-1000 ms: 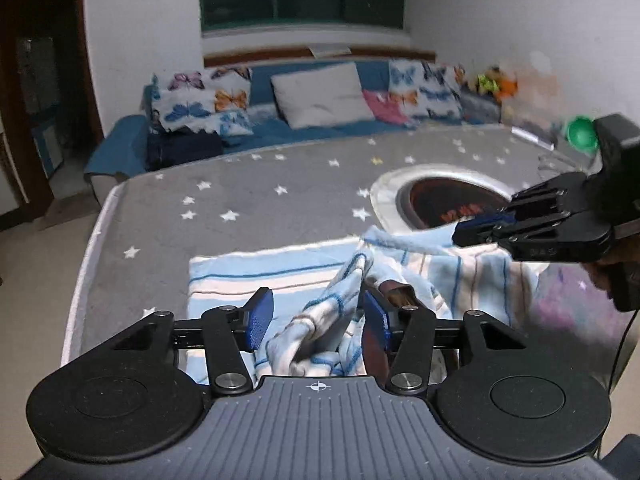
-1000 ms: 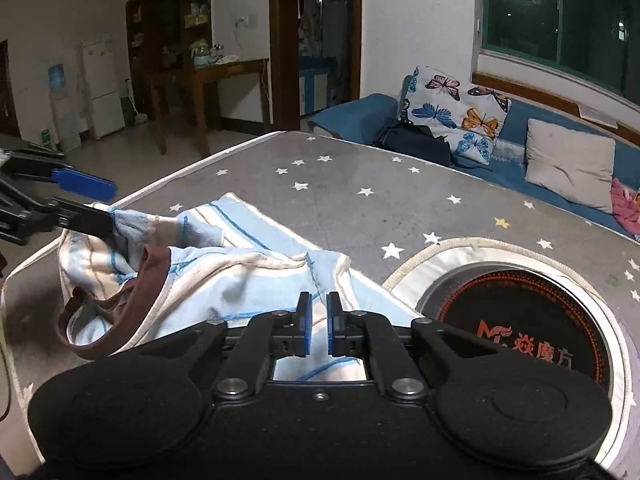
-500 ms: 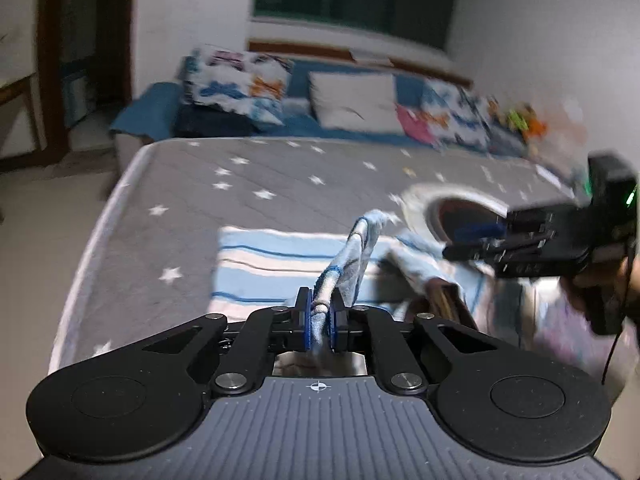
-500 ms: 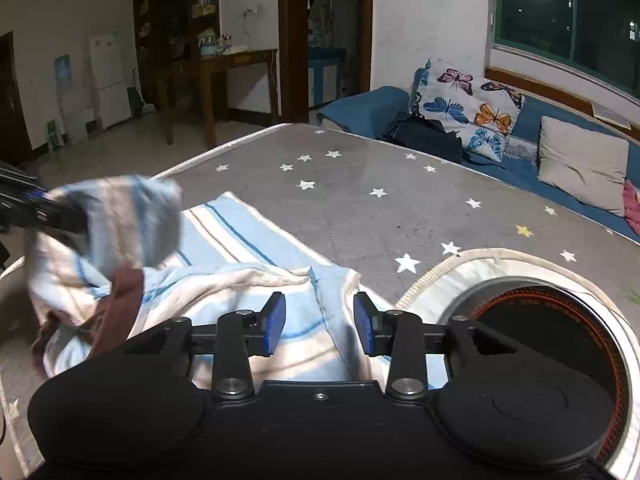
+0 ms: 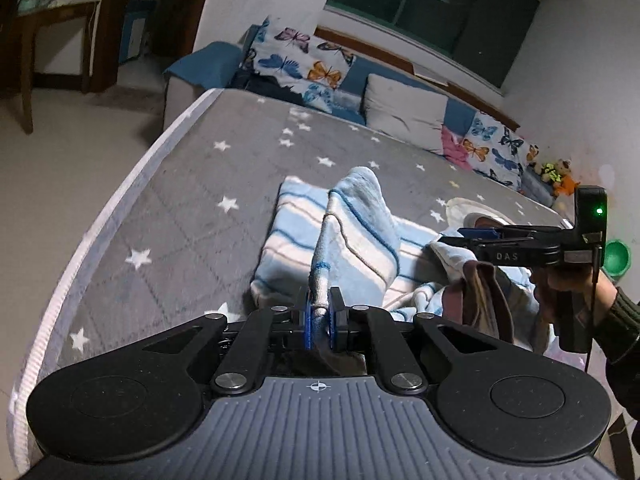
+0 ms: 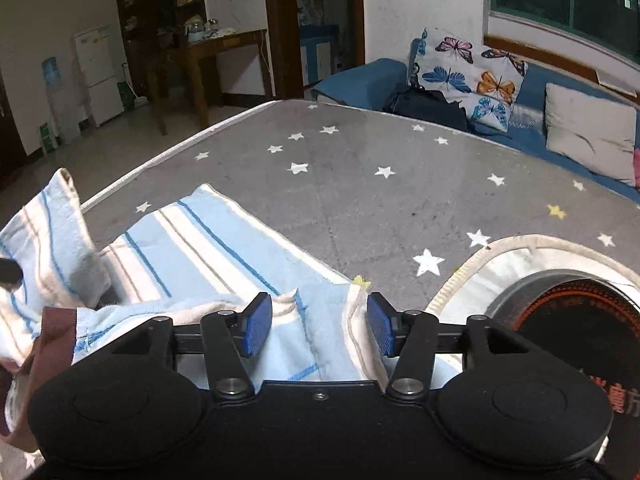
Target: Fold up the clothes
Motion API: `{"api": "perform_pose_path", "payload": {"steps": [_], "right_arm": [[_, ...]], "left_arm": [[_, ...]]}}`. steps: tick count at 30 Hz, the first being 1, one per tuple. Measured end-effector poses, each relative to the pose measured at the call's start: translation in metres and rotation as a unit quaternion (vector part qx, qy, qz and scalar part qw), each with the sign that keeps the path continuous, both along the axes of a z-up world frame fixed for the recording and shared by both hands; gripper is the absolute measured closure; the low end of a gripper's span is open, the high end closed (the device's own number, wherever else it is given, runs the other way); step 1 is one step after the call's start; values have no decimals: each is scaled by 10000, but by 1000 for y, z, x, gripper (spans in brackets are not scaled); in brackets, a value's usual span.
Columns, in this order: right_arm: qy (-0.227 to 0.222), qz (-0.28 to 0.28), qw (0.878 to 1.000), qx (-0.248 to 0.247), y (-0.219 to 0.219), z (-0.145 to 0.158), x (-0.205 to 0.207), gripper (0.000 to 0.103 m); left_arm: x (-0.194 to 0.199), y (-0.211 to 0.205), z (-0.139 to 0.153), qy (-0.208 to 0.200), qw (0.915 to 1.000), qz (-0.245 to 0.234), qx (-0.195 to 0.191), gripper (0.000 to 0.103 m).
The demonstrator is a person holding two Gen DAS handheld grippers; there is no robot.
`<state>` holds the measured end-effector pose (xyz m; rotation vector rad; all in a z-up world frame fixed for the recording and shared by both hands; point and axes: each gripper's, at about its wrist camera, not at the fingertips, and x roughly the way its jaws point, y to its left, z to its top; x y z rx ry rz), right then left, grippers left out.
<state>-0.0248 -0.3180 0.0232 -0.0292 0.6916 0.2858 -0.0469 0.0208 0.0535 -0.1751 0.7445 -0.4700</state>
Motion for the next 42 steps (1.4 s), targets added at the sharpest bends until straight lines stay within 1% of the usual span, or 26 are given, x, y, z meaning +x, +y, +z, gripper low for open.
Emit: {"api": "perform_pose_path", "payload": {"steps": [4,5,6,7,9,10,11,12,14,16,17,18,20,22,24,25,26,27,28,30,34,38,42], "right_arm": [[118,14,9999,69,0,-5,4,49],[128,27,9999,59,0,-5,3,54],[128,38,9999,44,0,-5,3,61],[117,46,9999,25,1,-4,1,65],[94,62,9999,-14,3,-2,-1,80],[83,70,9999,-33,4,-1,-3,82],[56,77,9999,-51,4,0,-5,86],[9,84,9999,-67,4,2,-8,88],[-83,115,9999,-38,4,7,-14,89],[-193,130,9997,-19,2,12,-23,90],[-231,141,9996,-4,1,15,-27,90],[-269,153,9995,10,-1,17,-31,90],[-345,177,9992,39,-3,23,-40,90],[-402,213,9989,55,0,32,-45,90],[-427,281,9987,48,2,39,-51,90],[-447,309,9985,23,3,41,-55,90],[-462,329,9984,3,3,42,-58,90],[-457,348,9983,-9,4,41,-59,90],[-443,363,9984,-32,5,39,-58,90],[-415,392,9983,-77,7,36,-57,90],[-360,449,9982,-168,11,28,-54,90],[-304,507,9979,-258,16,21,-51,90],[-248,564,9975,-348,20,13,-48,88]], "left_arm": [[1,2,-4,64,10000,8,11,94],[2,2,-4,75,10000,5,22,94],[3,1,-5,97,9999,4,41,94],[4,0,-6,113,9999,8,56,94],[5,-1,-6,131,9999,5,83,93],[6,-2,-6,141,9999,-9,93,92],[7,-2,-5,150,9998,-21,93,88],[8,-3,-4,160,9998,-33,94,80],[9,-4,-1,122,9998,-42,133,69],[9,-7,3,29,9997,-68,217,66],[10,-8,4,12,9997,-94,229,62],[12,-9,5,21,9997,-139,218,56],[17,-13,5,69,9995,-177,243,54],[22,-16,4,94,9994,-211,273,54],[28,-19,2,138,9993,-259,249,60],[31,-21,1,173,9992,-270,256,66],[33,-23,-1,219,9990,-286,271,81],[34,-24,-2,244,9989,-304,272,88],[34,-25,-3,249,9989,-314,260,89],[31,-25,-4,203,9989,-313,273,94],[23,-17,-4,122,9996,-196,165,95],[20,-9,-7,250,9997,-36,32,95],[22,-5,-11,418,9991,7,-31,93]]}}
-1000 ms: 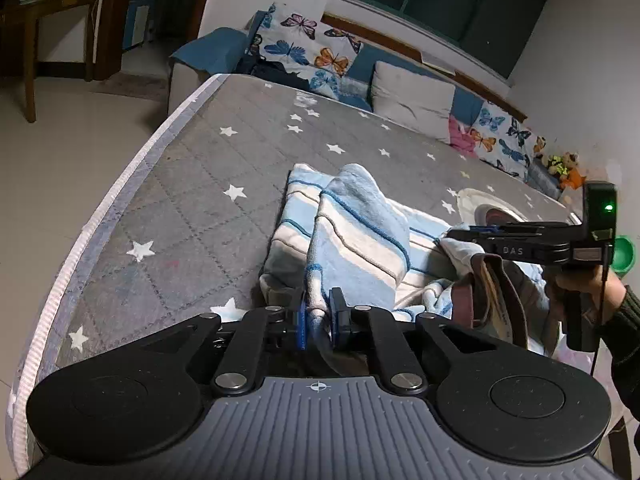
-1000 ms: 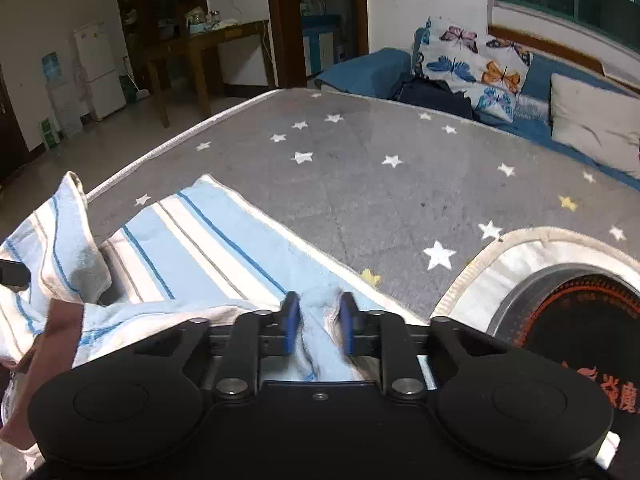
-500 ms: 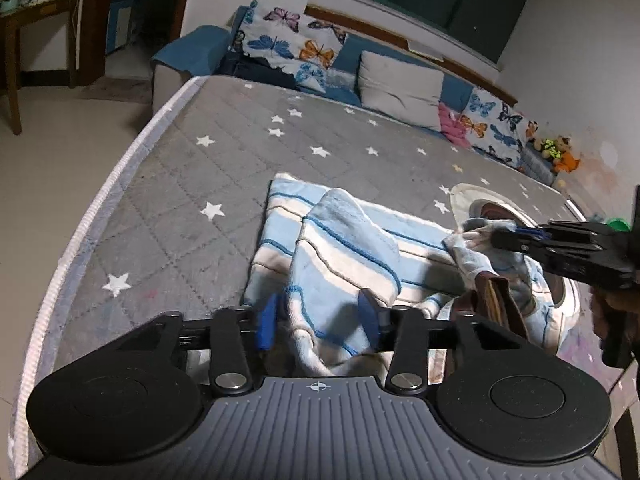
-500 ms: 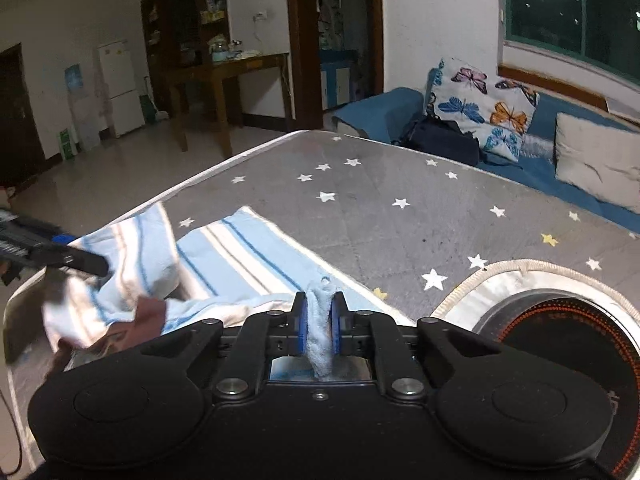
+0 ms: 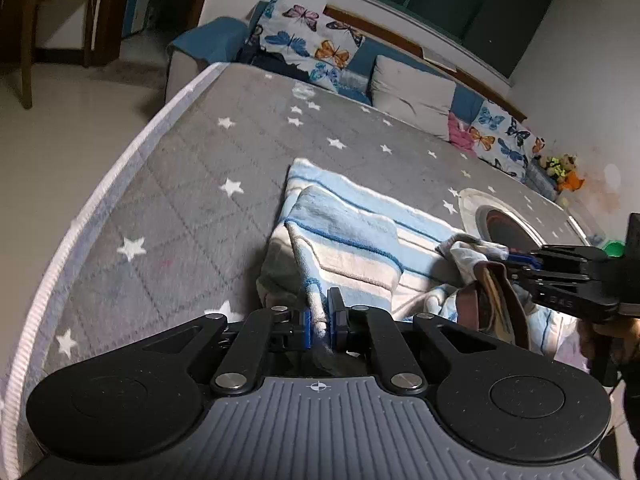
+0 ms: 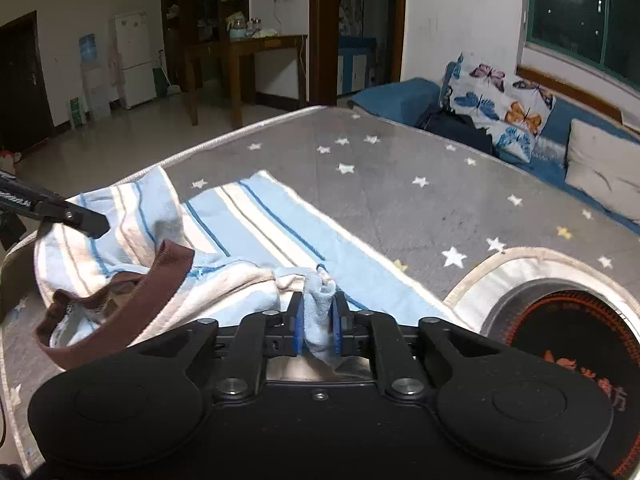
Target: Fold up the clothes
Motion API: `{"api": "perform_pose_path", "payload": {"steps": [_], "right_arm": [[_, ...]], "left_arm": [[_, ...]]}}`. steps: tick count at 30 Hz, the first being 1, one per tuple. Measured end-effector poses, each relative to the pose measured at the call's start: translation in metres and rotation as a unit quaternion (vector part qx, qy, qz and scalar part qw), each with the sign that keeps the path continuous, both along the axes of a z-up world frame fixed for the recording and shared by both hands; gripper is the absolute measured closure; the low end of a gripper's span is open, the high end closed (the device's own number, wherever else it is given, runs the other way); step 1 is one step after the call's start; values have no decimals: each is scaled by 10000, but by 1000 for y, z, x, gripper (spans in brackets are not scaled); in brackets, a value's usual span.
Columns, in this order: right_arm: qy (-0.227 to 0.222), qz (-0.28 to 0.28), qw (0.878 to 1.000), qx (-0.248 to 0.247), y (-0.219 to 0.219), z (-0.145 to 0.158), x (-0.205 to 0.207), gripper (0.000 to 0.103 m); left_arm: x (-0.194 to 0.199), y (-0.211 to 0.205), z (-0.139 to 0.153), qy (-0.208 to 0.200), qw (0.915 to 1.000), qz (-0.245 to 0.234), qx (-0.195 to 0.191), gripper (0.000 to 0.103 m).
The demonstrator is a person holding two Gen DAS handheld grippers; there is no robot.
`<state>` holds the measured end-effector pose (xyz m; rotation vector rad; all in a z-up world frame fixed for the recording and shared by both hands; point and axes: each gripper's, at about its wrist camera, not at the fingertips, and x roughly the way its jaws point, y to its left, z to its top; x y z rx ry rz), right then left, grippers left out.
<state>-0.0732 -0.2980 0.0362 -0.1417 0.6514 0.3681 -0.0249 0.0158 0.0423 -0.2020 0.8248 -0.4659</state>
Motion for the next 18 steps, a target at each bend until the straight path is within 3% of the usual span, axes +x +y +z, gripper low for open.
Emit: {"api": "perform_pose_path", "payload": {"steps": [2,6,11,15,17,18], "right_arm": [[29,23,10000,-41,2,-4,2,87],[83,27,9999,-114,3,-11,6,87],[131,29,9999,-102,2,-13,7,87],[49,-35,9999,-125,-5,-2,6,88],[-4,-75,9999,-142,-8,5,5,89],[-31,-94,9998,-150,-10,8,5,90]], "left_arm": [[2,1,0,40,10000,20,-10,92],[7,-2,2,-10,10000,-5,93,71],[15,-6,5,79,9998,-139,74,69],[21,-14,-1,230,9992,-298,121,74],[21,-17,-3,240,9990,-342,180,90],[20,-17,-4,238,9990,-331,186,93]]}}
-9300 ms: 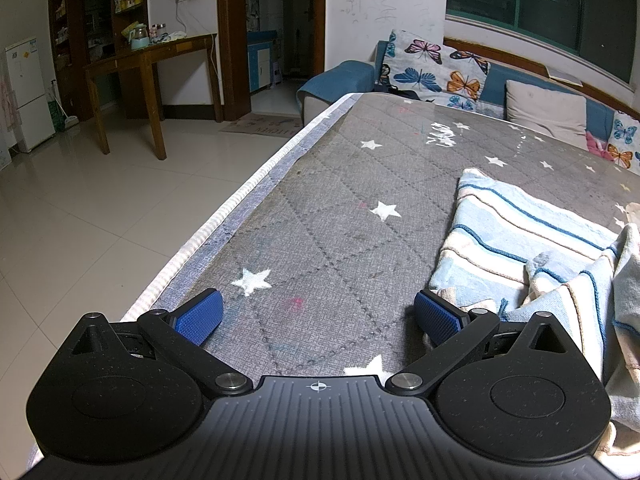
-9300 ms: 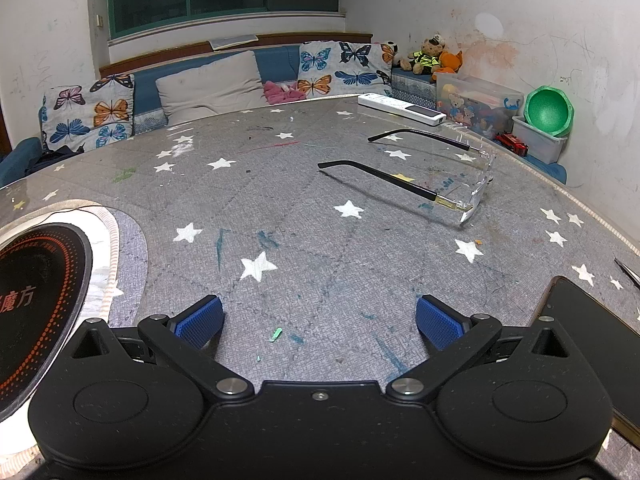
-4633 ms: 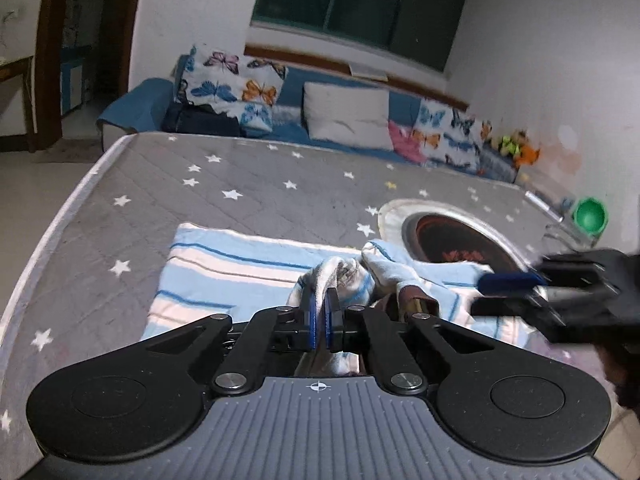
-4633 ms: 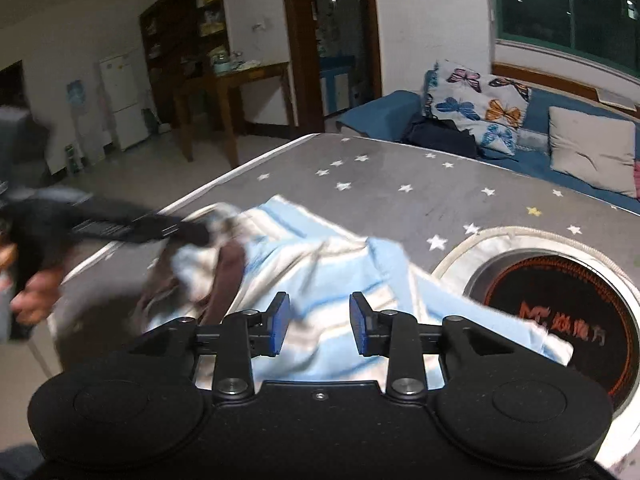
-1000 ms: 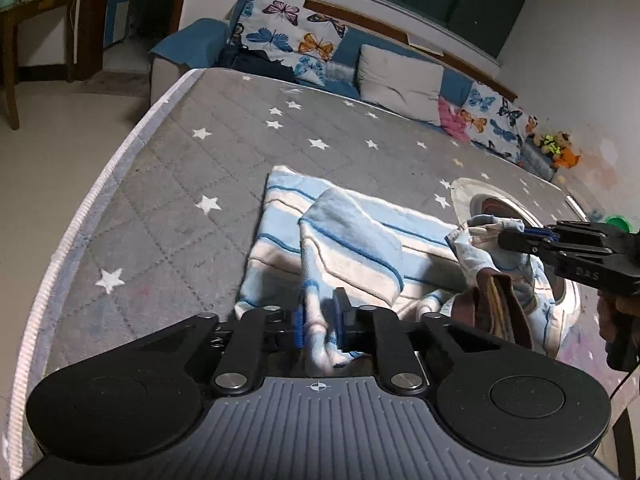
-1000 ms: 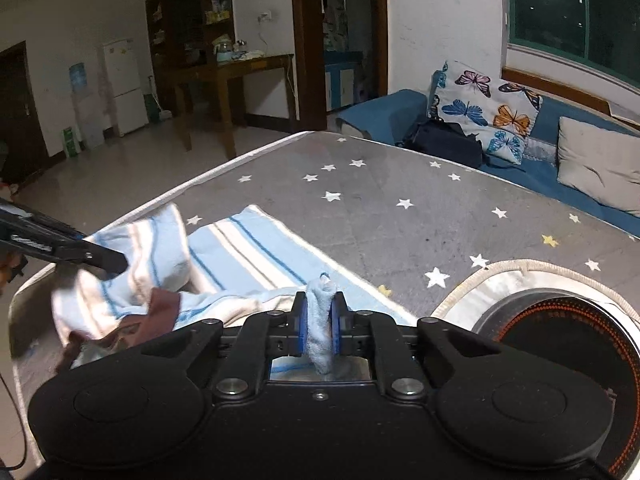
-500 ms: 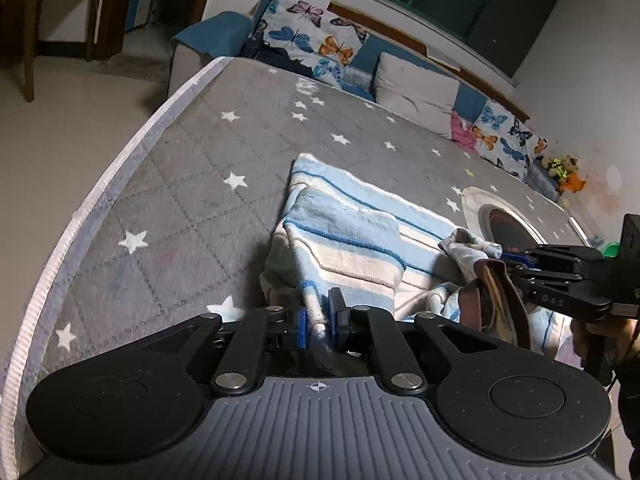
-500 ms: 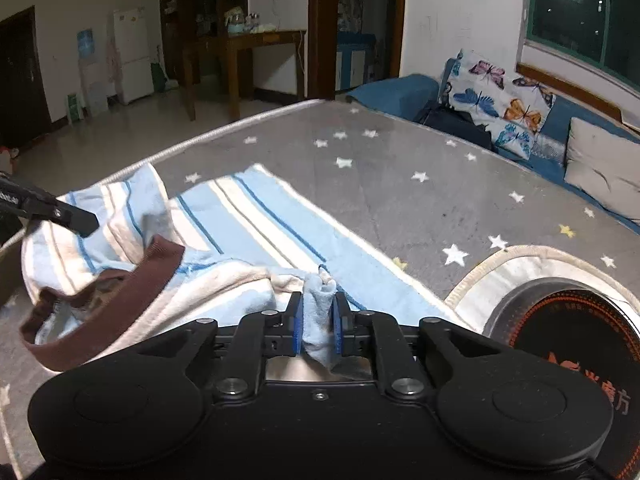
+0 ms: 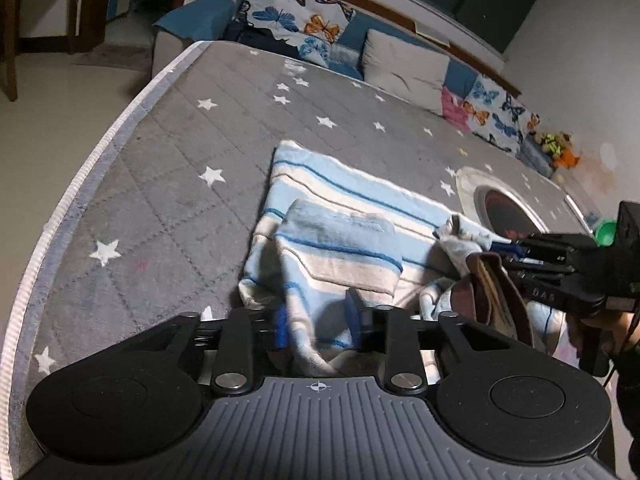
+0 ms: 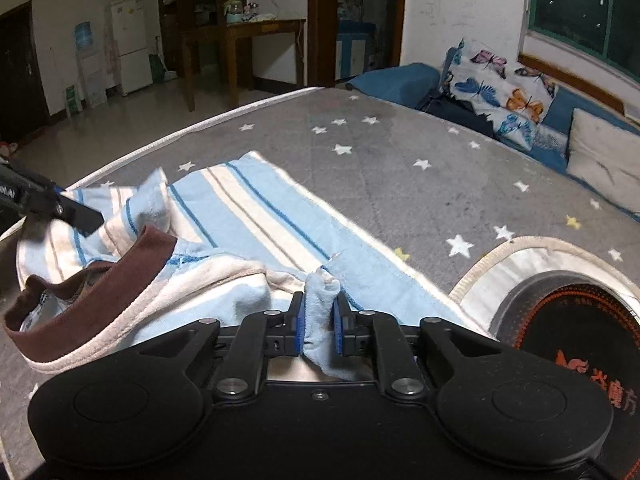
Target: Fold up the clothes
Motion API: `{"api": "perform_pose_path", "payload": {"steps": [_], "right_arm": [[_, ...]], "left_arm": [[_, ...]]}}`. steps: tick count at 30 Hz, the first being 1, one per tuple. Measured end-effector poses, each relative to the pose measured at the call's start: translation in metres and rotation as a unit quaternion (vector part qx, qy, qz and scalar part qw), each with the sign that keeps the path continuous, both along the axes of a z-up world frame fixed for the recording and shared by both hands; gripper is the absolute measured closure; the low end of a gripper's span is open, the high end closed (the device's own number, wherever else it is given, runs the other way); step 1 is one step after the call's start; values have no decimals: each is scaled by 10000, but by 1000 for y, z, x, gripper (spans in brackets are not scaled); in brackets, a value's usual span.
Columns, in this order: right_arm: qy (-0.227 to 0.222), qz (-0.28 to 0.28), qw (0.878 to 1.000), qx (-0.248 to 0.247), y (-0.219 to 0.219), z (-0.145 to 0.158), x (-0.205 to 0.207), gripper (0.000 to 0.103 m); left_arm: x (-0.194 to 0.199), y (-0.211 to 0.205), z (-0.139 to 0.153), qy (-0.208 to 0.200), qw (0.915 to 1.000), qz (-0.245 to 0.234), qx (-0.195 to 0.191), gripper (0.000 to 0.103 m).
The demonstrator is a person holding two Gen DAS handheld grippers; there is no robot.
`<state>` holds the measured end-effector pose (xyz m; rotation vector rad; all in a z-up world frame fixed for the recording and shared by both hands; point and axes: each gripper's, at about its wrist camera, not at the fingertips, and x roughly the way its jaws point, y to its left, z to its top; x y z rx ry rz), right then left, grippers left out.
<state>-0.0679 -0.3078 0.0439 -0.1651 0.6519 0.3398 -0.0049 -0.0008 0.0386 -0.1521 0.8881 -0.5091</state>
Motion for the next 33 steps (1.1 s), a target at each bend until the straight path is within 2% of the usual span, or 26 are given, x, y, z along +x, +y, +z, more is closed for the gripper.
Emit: {"api": "perform_pose_path", "payload": {"steps": [8,18,20,29,33], "right_arm": [[-215,-153,9996,-68,-14,25,-1,92],[-484,-344,9981,-153,-31,57,-3,92],[-526,-451,9974,-173,-34,67,20,92],[-710,-1004,9923,-151,-73,96,65,92],[-1008,-1279,9863,-244,-89,125,98,92]], "left_arm": [[9,0,21,-195,9997,164,-11,96],[54,-25,59,-374,9991,195,-31,96],[66,-27,66,-354,9990,250,-65,96],[140,-47,107,-425,9975,571,-16,96],[183,-61,150,-732,9941,790,-119,96]]}}
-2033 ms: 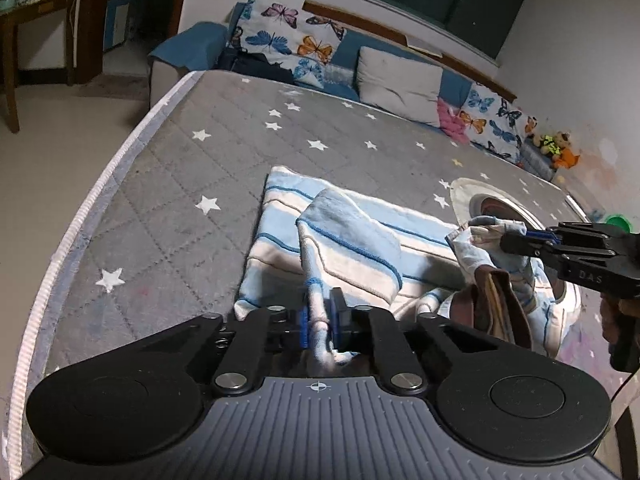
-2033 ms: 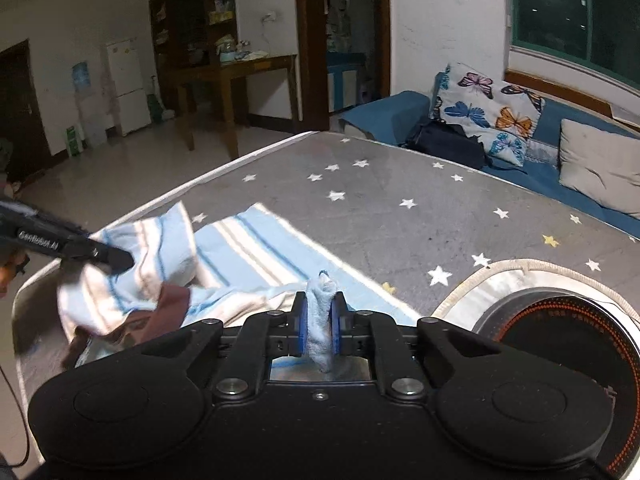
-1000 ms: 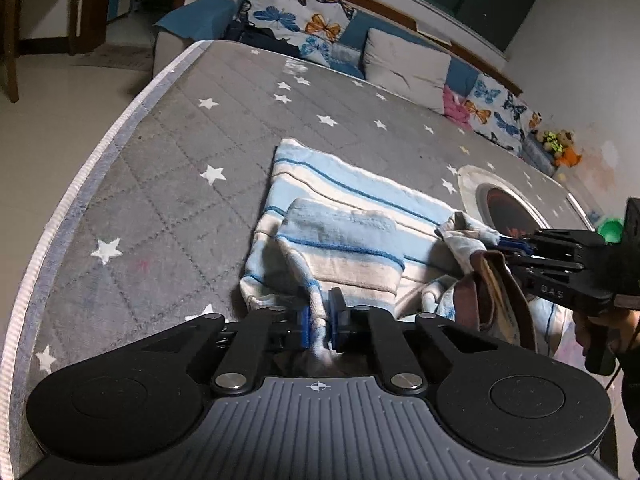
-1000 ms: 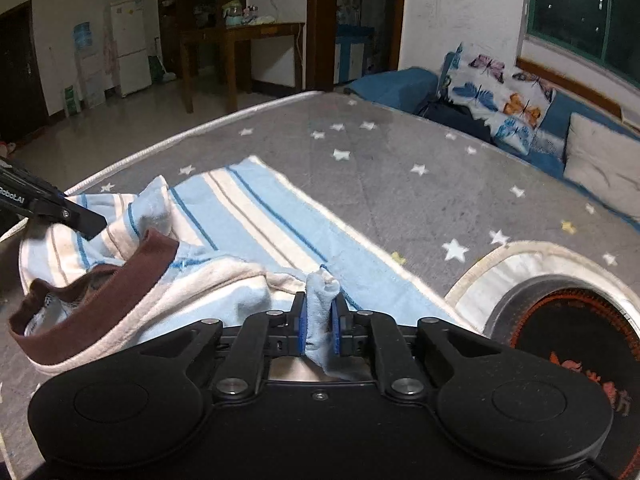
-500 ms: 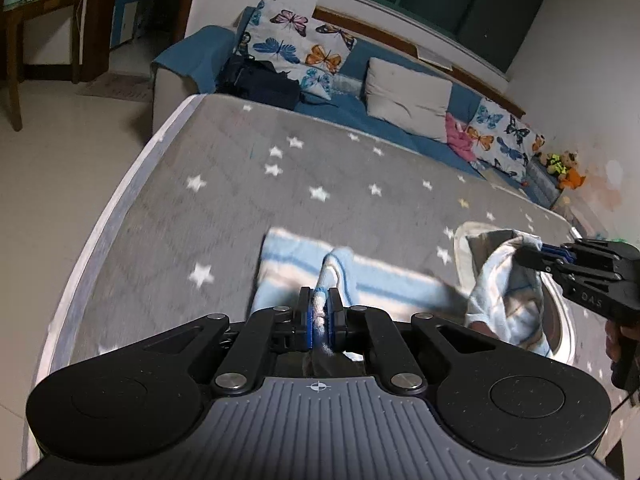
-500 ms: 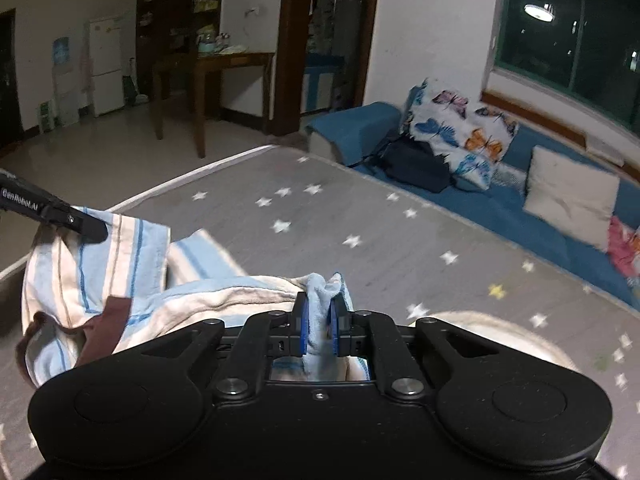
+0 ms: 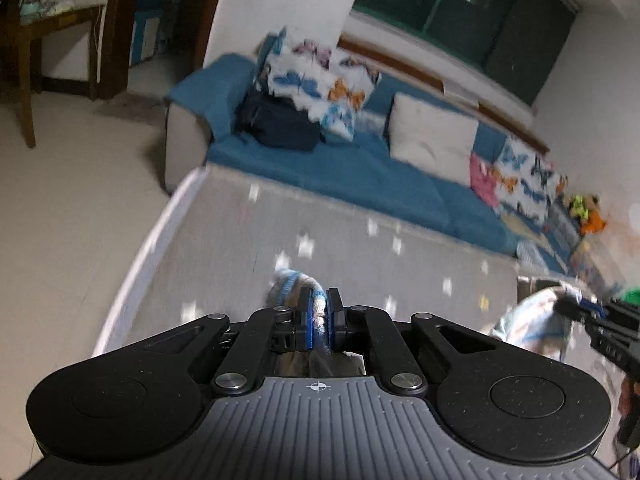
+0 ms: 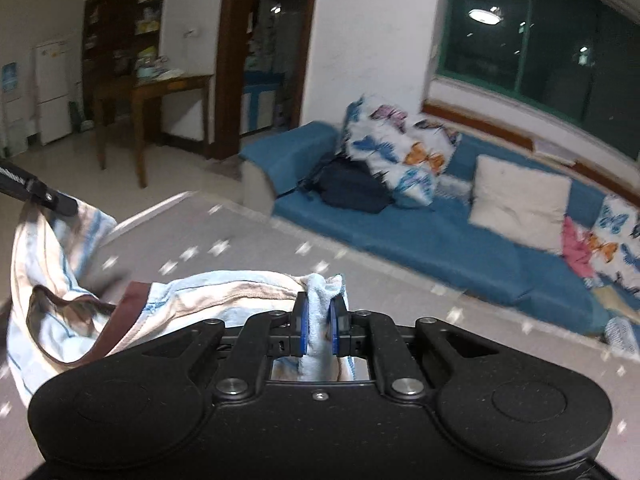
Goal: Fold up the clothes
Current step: 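Lift the shirt with both grippers and shake it open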
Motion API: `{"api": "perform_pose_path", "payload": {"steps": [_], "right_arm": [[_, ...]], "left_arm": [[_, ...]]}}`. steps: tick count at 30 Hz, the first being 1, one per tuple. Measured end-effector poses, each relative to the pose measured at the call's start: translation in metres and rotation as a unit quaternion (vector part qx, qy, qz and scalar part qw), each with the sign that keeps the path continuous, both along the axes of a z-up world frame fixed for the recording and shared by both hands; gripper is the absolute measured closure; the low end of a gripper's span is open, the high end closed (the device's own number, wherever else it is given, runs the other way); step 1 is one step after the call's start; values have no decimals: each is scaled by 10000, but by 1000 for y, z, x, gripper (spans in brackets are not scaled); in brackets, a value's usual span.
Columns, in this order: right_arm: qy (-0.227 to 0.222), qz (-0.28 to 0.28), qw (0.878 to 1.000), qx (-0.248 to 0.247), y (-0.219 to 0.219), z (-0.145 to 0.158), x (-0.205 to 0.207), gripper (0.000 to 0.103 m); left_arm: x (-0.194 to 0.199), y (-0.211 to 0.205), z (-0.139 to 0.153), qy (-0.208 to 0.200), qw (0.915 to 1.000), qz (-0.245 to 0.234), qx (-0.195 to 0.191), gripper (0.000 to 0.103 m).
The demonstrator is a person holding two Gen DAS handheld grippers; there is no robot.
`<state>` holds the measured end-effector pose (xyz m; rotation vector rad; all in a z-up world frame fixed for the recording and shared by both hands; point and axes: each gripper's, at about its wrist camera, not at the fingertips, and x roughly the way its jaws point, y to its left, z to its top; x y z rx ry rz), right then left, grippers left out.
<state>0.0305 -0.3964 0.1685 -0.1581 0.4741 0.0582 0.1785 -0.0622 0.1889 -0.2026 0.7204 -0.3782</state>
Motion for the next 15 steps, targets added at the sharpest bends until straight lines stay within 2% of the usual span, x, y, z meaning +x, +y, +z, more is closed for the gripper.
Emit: {"api": "perform_pose_path", "payload": {"steps": [2,6,8,11,13,15], "right_arm": [[-195,-142,9997,-48,-8,17,14,92],[-934,-435,9946,-117,-22,69,20,93],[-1302,-581,9897,-152,-29,95,23,93],[-1849,-798,9793,-203,-40,134,28,93],[-2100,-850,9738,-209,-47,150,23,93],[-2090,-831,9742,-189,-53,144,11,93]], "left_arm": [[15,-5,23,-188,9998,95,-65,96],[38,-10,91,-782,9954,257,-480,96],[39,-11,133,-1242,9890,305,-747,96],[29,-12,173,-1732,9791,337,-1009,96],[22,-14,186,-1886,9759,319,-1052,96],[15,-18,188,-1938,9755,296,-997,96]]}}
